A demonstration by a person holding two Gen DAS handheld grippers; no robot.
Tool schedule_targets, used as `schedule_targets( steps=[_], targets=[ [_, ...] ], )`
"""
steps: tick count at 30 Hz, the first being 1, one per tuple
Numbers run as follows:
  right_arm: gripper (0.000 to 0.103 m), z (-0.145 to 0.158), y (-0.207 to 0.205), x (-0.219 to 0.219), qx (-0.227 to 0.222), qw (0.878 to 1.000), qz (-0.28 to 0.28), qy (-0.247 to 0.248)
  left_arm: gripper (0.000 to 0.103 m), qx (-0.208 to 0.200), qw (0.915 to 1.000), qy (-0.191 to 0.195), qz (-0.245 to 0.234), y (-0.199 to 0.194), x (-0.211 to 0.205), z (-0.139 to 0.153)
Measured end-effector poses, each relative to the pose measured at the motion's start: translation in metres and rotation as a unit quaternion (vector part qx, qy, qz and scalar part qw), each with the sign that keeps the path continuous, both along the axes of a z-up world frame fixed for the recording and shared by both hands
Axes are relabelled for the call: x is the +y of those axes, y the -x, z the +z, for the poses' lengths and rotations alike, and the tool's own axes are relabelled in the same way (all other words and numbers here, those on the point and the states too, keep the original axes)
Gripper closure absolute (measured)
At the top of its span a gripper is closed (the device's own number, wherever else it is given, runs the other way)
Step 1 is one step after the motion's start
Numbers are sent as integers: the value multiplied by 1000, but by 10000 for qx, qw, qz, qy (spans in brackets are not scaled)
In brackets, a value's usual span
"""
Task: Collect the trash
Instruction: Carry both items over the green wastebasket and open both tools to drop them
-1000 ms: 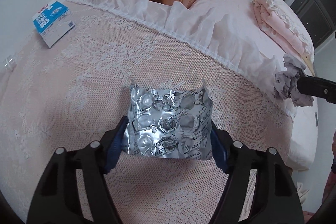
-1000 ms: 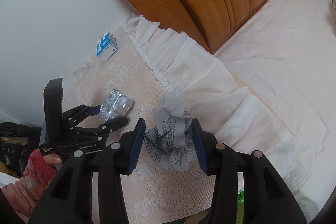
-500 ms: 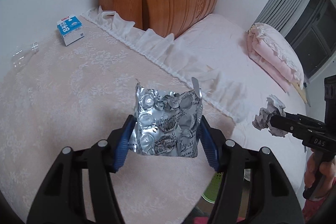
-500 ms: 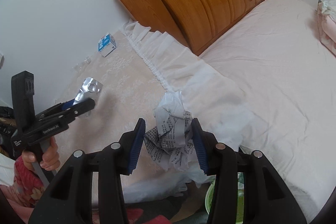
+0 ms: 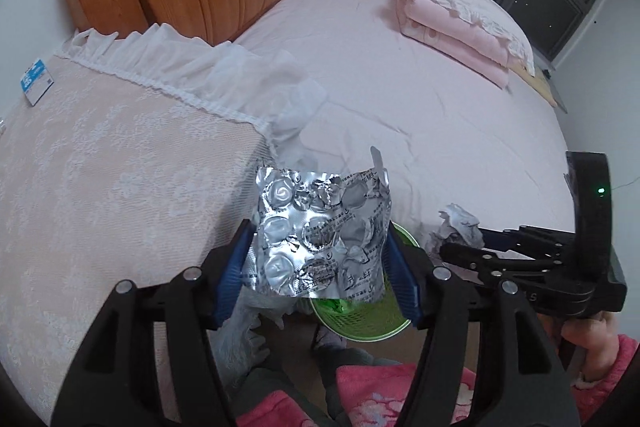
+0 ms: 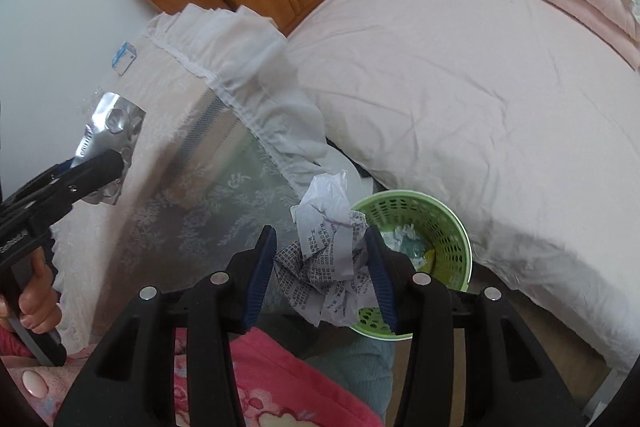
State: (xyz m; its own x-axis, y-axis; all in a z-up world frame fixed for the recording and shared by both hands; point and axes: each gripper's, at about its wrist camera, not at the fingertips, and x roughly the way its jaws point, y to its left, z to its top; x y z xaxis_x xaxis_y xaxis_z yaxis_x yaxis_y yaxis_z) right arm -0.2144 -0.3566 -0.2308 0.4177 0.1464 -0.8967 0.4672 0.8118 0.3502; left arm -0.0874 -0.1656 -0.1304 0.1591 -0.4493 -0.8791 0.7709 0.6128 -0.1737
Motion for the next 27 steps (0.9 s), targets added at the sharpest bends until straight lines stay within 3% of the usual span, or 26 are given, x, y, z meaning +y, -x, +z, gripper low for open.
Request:
schedule_targets(
  steps=[5,9,11,13,17,22,27],
  targets=[
    [55,-83,7,-11,697,9969,-176,-327,41,105,9998,-162,-28,12,-11,-10],
    [49,-132,7,-12,1102,9933,-151,-328,41,83,9996,-271,17,18,-14,-14],
    [30,-154,7,-15,1364,9899,-181,-340,41,93,9995,-296,38,20,-14,-16],
    [20,-163,9,-18,1523,9872,-217,-425,41,72,9994,-325,50,21,-15,-17],
    [9,-164,17,-27,1480,9866,-406,-559,41,53,9993,-366,55,23,-17,-19],
    [8,-155,31,-43,1465,9847,-753,-572,41,99,9991,-406,-47,25,-25,-24],
    [6,-133,59,-65,1871,9739,-1284,91,40,75,9957,-693,-606,40,-53,-54]
  ],
)
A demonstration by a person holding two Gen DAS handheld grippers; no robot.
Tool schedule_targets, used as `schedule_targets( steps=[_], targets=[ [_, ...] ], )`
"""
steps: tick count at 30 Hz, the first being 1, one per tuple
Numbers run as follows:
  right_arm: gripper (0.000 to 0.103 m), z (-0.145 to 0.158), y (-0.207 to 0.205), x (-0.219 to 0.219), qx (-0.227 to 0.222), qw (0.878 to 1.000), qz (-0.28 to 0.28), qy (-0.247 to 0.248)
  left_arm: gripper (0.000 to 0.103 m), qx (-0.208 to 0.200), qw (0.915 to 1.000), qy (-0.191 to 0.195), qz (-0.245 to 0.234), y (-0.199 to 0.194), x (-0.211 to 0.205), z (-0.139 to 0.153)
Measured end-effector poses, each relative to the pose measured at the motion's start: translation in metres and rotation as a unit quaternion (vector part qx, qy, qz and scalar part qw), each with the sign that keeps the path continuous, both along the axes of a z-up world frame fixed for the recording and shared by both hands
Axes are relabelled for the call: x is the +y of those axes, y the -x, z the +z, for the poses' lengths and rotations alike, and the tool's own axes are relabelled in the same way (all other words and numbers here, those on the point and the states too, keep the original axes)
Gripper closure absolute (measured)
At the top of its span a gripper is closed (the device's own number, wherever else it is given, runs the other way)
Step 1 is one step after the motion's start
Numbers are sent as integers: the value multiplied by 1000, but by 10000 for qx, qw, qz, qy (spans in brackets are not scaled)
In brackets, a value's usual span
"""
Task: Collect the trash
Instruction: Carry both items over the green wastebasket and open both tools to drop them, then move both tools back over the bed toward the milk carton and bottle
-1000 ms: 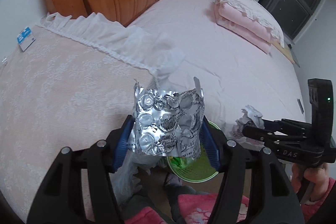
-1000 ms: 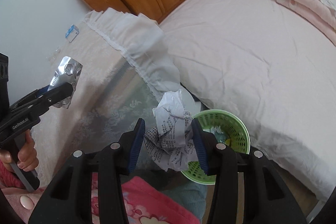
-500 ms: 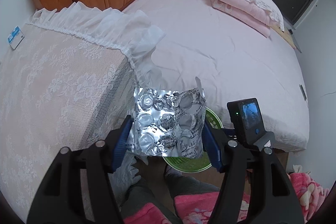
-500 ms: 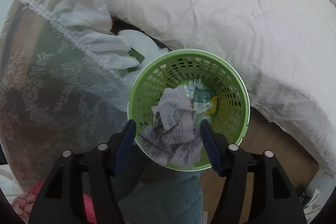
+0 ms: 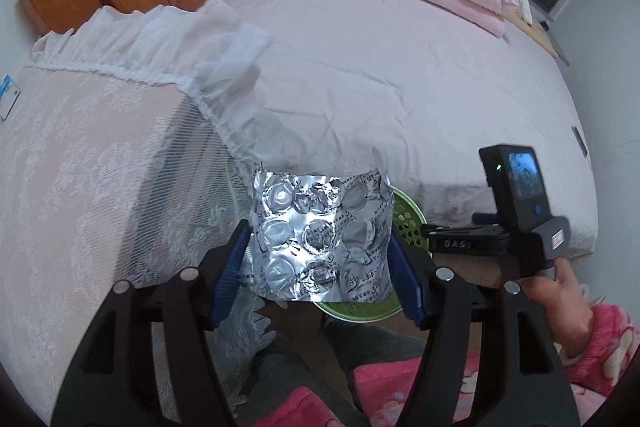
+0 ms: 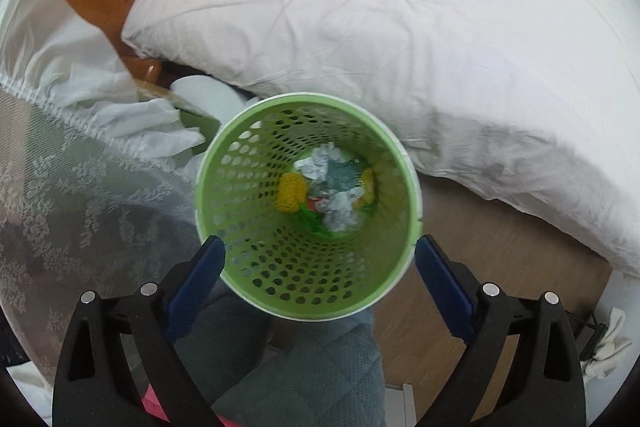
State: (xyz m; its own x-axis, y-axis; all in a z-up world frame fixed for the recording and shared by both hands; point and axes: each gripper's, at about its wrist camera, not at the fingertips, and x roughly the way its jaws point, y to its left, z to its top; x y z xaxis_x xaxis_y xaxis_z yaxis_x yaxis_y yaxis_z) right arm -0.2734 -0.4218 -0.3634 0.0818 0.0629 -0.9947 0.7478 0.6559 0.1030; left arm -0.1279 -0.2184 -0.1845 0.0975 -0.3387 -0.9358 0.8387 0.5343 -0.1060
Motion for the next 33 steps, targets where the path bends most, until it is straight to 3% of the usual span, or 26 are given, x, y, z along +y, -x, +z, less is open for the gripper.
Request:
schedule_targets(
  steps=[9,13,17,23,26,30,33],
  targets=[
    [3,29,46,-33,98,9993,-136,339,39,592,9924,-747,-774,38,-59,-118],
    [3,29,60,-46,101,9994,-130,313,29,628,9859,-1270,-893,56,-73,-173],
    [3,27,67,-48,114,9995,-180,238,18,709,9818,-1532,-871,70,-75,-195],
    [3,23,67,-44,112,9997,-124,195,10,730,9844,-1434,-714,72,-75,-191],
    [3,27,63,-41,0,9997,-95,204,10,674,9878,-1296,-540,65,-74,-173],
    [3,51,49,-40,-336,9990,47,284,10,318,9963,-784,-165,44,-63,-115],
    [3,85,29,-37,-789,9955,297,421,8,-17,9995,-224,235,22,-43,-50]
  ],
)
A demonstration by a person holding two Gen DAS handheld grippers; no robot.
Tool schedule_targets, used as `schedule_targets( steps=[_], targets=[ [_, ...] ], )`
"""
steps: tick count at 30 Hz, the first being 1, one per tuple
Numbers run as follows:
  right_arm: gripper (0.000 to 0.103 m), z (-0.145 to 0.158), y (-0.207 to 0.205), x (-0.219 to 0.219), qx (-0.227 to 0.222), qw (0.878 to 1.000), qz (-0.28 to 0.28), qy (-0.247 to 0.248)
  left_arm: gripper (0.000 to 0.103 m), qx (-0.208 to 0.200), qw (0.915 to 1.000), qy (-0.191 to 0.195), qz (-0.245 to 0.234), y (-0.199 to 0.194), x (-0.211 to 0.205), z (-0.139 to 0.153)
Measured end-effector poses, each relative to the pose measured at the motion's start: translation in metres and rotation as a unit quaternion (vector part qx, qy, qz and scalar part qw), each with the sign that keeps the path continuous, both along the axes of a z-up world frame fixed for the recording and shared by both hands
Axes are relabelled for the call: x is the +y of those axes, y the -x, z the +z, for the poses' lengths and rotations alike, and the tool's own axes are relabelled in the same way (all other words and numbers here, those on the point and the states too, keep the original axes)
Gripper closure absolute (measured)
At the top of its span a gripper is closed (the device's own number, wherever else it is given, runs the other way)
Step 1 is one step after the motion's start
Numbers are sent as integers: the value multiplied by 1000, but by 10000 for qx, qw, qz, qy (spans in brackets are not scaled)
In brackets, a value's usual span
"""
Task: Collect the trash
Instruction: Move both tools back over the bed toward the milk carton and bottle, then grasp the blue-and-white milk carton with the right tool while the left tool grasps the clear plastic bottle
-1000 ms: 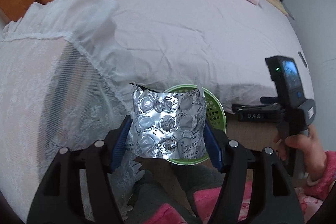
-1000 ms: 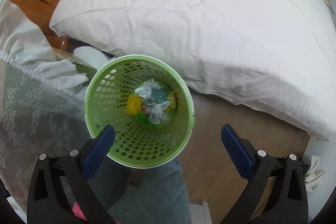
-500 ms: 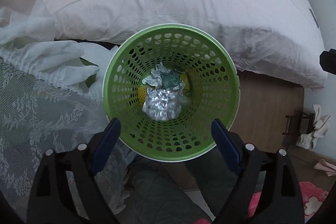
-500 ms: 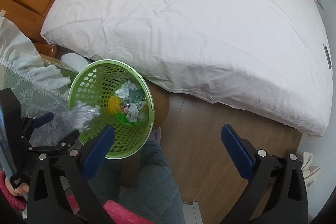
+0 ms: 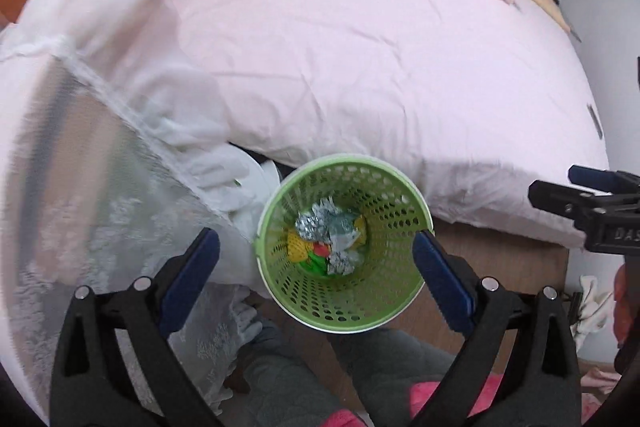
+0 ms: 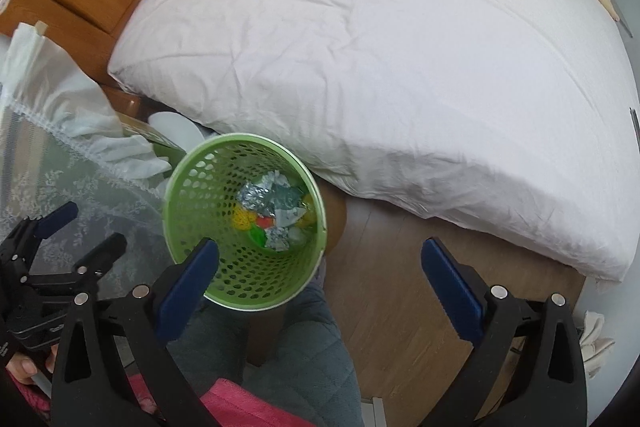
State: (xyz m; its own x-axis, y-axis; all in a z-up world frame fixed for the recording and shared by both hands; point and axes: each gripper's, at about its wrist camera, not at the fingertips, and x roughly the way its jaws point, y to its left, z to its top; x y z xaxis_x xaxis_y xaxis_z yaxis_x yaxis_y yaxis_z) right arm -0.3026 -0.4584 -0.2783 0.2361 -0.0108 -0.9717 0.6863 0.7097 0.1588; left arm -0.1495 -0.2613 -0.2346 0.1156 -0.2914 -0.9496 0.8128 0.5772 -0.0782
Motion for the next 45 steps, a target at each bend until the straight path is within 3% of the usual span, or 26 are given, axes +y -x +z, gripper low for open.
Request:
schedule_targets(
  steps=[3,6,8,14,18,24,34,39,45],
  targets=[
    [3,39,-24,10,-494,9980,314,245,8,-473,9971,445,405,-22,29,61],
    [3,81,-51,24,-1003,9912,702,504,8,-963,9890,730,855,-39,64,109],
    [3,109,-68,41,-1341,9834,1025,669,8,-1182,9825,836,1175,-51,89,132],
    [3,147,-112,86,-1857,9638,1790,681,8,-1557,9594,963,2147,-84,166,167],
    [2,153,-150,118,-1844,9541,2270,642,8,-1743,9468,826,2578,-105,207,171],
    [2,156,-198,169,-1778,9425,2785,509,8,-1591,9331,745,3137,-141,263,163],
    [2,138,-297,242,-1591,9233,3482,328,8,-1537,9047,509,3941,-242,345,136],
    [2,127,-388,279,-1586,9082,3862,286,8,-1569,8911,476,4231,-283,376,122],
    [2,122,-516,325,-1788,8918,4132,443,8,-1470,8813,445,4470,-312,403,110]
  ],
)
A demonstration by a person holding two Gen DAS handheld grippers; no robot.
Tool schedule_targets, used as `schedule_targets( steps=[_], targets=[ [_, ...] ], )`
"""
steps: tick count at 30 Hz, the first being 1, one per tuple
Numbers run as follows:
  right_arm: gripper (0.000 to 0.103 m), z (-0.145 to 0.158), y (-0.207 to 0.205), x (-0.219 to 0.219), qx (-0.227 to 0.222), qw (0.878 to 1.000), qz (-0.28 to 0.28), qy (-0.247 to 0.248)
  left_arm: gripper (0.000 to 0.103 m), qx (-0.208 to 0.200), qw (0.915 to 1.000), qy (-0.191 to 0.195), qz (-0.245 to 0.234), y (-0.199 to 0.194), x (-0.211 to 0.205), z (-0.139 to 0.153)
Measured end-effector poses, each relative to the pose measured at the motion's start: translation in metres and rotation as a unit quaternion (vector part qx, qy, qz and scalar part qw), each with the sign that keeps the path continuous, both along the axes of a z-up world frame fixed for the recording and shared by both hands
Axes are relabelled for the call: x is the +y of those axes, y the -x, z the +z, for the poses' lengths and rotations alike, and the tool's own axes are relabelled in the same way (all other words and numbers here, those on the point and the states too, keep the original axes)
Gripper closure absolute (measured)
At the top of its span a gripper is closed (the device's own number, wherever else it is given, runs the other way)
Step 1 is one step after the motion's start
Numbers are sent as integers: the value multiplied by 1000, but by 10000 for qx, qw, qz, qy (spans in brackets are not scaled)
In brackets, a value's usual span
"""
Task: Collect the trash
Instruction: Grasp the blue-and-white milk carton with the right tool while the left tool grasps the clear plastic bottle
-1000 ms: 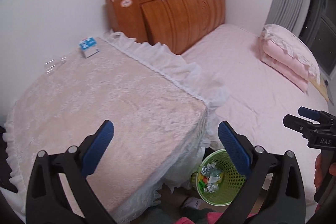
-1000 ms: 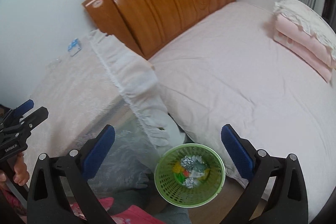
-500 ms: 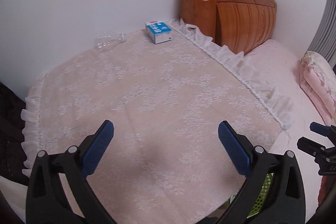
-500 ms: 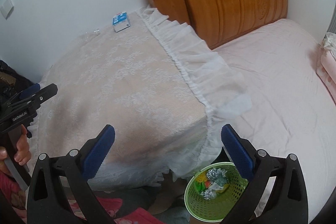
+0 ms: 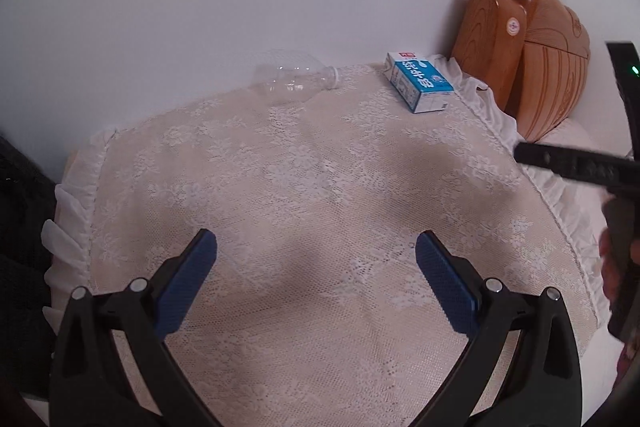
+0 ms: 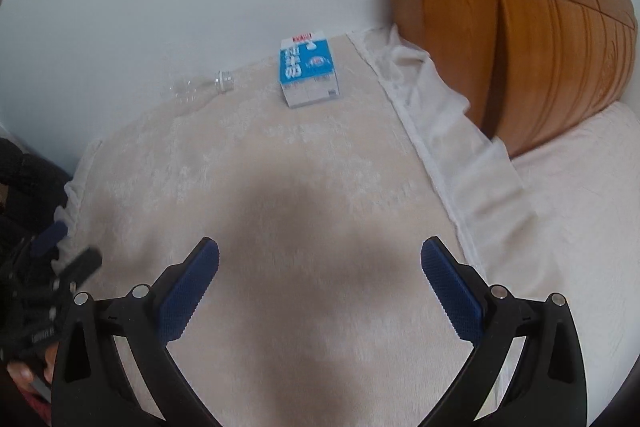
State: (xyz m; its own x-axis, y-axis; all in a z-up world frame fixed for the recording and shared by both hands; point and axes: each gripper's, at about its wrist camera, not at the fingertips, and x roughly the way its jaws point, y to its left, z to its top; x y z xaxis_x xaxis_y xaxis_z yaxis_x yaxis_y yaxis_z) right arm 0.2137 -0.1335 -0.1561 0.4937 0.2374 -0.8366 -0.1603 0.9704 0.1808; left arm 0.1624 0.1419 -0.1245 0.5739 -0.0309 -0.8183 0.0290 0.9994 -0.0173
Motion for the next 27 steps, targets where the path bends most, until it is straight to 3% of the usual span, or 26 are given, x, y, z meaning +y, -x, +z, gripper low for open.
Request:
schedule_targets(
  steps=[5,12,16,18,20,27],
  targets=[
    [3,-16,-103,40,-39,9990,4,443,8,116,9987,322,374,-21,19,-4],
    [3,-39,-179,69,234,9961,17,846,8,219,9961,573,633,-39,30,-6],
    [6,-46,-193,80,389,9939,75,1029,8,319,9928,839,790,-49,35,-6],
    [14,-50,-198,81,531,9936,57,994,8,375,9903,990,900,-55,35,-6],
    [34,-52,-201,80,634,9941,34,880,8,422,9877,1130,999,-61,36,-6],
    [37,-35,-191,62,412,9980,-136,467,8,544,9768,1493,1437,-96,22,-4]
  ],
)
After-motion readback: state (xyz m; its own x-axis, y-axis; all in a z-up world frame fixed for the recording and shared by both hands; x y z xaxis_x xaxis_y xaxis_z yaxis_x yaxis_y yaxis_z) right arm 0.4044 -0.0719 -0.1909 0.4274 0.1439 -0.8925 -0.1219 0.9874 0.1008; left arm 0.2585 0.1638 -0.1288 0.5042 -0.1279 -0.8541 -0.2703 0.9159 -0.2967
